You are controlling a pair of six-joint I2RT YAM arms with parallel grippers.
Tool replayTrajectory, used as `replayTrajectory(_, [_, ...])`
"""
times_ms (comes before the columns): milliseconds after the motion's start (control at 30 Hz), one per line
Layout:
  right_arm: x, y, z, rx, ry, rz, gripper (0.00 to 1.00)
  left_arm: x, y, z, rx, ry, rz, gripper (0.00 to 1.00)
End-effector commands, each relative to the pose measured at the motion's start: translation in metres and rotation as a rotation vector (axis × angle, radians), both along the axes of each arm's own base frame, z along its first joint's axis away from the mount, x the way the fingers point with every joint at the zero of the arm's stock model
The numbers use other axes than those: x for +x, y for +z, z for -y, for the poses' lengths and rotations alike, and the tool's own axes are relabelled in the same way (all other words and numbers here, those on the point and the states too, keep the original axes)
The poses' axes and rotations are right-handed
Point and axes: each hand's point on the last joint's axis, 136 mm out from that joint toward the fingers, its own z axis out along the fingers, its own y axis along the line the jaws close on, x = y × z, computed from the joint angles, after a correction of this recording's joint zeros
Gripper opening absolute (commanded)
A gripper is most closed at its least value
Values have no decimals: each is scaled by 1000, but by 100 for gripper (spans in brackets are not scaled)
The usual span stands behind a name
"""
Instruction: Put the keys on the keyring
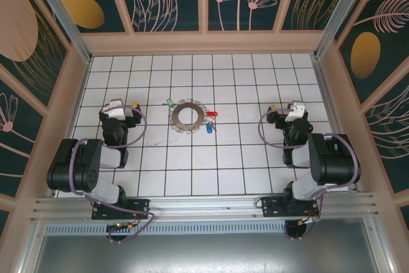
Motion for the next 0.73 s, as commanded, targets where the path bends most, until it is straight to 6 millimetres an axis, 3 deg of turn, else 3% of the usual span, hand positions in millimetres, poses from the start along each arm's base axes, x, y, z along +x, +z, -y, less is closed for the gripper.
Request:
replayTrajectory(0, [8,10,9,23,-60,24,99,3,13,-4,-18,27,50,99])
replayTrajectory(700, [9,11,6,22,-40,27,99,1,14,-4,-18,26,58,99])
